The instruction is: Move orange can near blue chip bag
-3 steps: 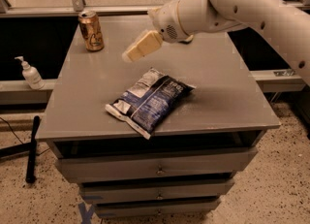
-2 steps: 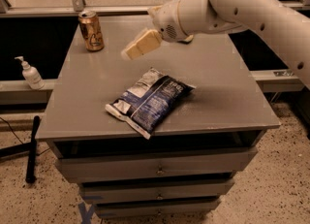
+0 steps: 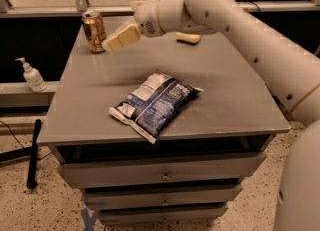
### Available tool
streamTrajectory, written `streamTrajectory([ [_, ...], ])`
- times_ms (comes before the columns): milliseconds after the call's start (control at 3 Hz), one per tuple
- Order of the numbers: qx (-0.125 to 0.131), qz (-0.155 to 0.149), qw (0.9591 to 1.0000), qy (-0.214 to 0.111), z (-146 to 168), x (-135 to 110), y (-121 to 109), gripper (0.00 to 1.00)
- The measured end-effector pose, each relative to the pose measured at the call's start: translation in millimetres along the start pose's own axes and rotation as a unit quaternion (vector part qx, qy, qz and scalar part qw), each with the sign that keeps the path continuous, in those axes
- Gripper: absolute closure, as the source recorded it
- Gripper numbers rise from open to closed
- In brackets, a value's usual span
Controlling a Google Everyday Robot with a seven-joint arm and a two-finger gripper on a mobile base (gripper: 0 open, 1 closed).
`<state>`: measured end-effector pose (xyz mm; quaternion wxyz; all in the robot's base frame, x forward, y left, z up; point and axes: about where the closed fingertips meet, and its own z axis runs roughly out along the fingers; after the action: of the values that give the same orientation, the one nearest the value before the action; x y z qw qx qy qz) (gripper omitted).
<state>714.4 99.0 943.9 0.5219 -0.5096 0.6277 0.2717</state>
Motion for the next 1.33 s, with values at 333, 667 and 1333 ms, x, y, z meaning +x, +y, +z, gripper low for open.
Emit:
streamTrajectory([
  [333, -0.010, -0.001, 0.9998, -0.017, 42.9, 0.7, -16.9, 0.00],
  [667, -0.021, -0.001, 0.9994, -0.027, 79.8, 2.5, -26.5, 0.00],
  [1333, -0.044, 0.001, 0.9980, -0.045, 131.2, -1.5, -26.9, 0.00],
])
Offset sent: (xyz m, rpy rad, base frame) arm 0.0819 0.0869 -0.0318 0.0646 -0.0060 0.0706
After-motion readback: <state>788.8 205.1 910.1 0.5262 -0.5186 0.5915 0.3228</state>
